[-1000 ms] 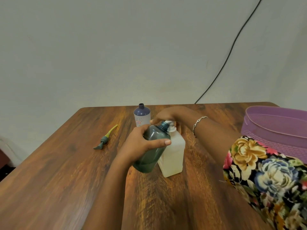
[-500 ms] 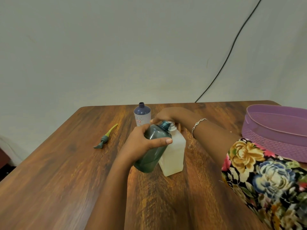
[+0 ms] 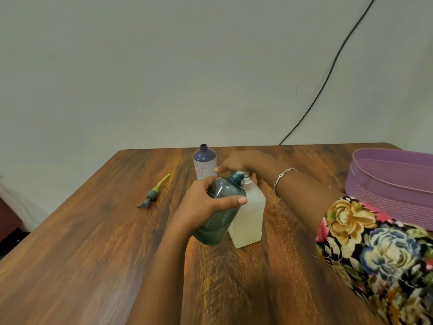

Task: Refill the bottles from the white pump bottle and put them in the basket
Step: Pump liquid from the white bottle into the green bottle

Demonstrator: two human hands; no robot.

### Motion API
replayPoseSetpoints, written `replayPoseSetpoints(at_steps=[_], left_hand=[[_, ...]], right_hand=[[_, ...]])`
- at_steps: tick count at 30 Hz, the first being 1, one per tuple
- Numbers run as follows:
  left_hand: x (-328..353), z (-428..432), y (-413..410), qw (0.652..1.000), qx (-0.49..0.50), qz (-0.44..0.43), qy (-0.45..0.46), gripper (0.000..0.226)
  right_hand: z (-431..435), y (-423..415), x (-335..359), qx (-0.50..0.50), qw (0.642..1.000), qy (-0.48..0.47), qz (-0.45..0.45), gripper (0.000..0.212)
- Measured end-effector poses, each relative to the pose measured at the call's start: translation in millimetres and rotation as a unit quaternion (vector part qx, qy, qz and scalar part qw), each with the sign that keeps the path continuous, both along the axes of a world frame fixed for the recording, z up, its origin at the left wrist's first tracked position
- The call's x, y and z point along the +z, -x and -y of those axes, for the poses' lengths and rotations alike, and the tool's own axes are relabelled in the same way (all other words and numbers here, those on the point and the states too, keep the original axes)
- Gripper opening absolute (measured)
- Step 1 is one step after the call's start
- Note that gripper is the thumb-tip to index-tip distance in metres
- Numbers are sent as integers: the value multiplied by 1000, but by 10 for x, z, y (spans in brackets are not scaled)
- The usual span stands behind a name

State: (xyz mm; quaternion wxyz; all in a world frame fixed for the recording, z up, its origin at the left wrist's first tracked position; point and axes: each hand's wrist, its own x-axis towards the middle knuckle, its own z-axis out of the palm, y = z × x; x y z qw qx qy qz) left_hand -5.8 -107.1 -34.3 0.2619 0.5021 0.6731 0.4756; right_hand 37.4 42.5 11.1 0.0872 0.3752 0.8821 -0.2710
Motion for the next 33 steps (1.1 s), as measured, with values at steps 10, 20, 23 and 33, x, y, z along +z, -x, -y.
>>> replayPoseSetpoints(at_steps=[10,20,23,33], left_hand=[[10,-17,-22,1000,27,7,-11,71],[-72,-36,-24,998,54,-23,-14,82],[-99,-52,-33,996,81,-39,-20,84],[-102,-71,-153,982,168,-71,-43,75]], right_hand=[[-4,-70,114,-29,990,134,-40,67],[8,-26,-28,-4,998,-59,-23,53],[16,-47,61,-1,999,-3,-38,57],[25,-58,86,-6,998,-44,-33,60]])
